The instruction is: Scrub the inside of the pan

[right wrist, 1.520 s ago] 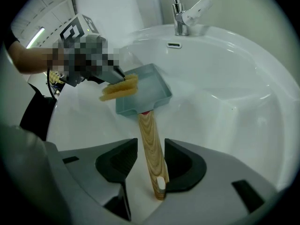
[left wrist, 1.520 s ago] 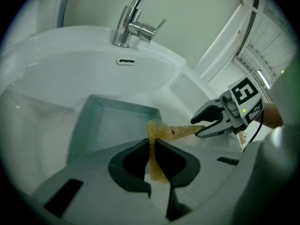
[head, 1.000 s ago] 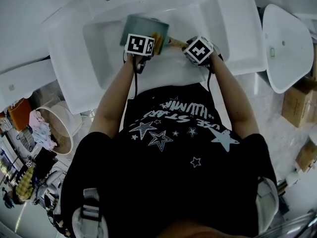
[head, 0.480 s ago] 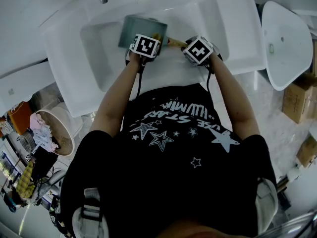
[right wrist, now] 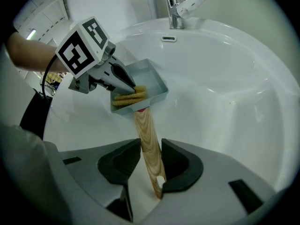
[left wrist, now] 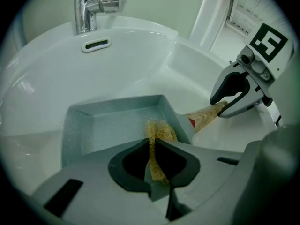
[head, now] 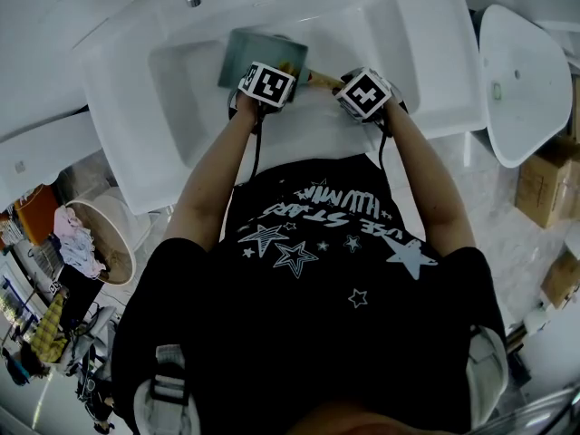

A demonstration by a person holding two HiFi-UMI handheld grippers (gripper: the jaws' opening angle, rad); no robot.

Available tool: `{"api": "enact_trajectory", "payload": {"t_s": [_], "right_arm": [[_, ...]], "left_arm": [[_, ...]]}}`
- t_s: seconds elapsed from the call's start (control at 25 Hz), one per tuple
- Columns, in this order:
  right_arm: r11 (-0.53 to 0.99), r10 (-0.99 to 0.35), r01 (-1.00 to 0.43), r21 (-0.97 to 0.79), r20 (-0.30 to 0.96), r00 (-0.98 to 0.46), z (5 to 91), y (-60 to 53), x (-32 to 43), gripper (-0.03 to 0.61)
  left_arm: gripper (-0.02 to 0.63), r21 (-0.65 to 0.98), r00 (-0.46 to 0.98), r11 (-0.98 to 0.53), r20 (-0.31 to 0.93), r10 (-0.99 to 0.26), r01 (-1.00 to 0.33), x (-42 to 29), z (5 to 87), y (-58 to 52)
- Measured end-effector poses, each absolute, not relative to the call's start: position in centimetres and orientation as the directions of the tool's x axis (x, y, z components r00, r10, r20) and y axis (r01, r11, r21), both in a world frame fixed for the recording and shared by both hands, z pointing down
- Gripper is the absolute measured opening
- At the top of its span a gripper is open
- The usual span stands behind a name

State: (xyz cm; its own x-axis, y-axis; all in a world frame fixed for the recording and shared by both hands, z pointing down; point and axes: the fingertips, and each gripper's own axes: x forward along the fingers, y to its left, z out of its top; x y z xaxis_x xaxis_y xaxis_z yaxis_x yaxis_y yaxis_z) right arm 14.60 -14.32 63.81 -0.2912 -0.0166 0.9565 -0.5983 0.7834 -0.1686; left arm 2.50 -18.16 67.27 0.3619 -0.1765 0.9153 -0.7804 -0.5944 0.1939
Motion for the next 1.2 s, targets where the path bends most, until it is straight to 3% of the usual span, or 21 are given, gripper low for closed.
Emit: {"api": "enact_trajectory", "payload": {"t_s": [0.96,1.2], "right_arm": [[0.782,-0.026,-0.604,-0.155,0.959,-0.281,64.1,-14.5,14.7,0.135],[0.779,-0.027,-0.608,-0.153,0.961,-0.276,64.2,-14.5,14.7,0.135]], "left_arm": [[0.043,-0.158,0.071,-0.659,0.949,-0.307,-0.736,-7.0,67.3,-22.0],[0.043,-0.155,0.062,-0.632,0.950,-0.307,-0.759,-7.5,67.4,-22.2]]}}
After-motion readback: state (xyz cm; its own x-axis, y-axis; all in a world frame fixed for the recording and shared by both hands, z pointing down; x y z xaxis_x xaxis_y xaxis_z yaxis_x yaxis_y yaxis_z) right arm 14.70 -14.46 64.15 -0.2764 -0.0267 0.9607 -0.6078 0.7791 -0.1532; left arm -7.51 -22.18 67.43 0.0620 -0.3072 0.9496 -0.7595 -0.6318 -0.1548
